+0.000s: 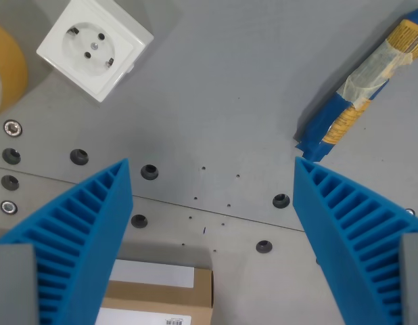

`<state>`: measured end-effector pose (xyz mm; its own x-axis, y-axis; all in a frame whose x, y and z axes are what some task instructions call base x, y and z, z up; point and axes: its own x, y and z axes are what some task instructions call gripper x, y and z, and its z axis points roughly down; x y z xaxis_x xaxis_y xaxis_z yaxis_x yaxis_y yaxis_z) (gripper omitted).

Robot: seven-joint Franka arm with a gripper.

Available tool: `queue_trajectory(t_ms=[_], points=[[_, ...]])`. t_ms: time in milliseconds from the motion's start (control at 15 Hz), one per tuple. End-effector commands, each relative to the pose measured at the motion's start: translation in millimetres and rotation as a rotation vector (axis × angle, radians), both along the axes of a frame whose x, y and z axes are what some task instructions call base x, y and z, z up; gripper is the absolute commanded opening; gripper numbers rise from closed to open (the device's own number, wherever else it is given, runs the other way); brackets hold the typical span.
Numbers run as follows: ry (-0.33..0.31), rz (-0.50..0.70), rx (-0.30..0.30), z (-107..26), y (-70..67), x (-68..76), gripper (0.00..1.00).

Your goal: Pick up the blue bag

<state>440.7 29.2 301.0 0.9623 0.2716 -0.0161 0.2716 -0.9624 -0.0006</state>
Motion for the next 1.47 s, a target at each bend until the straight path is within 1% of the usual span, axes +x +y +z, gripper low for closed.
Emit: queue_trajectory(t_ms=[67, 333, 533, 1133, 1333, 1467], points=[[-0.006, -0.001, 0.000, 2.4, 0.0, 0.1, 1.00], [-0.012, -0.039, 0.001, 0.3, -2.2, 0.6, 1.00], [-0.027, -0.127, 0.004, -7.6, -10.3, 1.8, 1.00], [-0.133, -0.427, 0.023, -52.1, -54.7, 5.1, 1.00], [-0.158, -0.526, 0.037, -67.0, -69.9, 6.6, 1.00], [-0.159, -0.593, 0.046, -76.7, -80.8, 9.8, 1.00]])
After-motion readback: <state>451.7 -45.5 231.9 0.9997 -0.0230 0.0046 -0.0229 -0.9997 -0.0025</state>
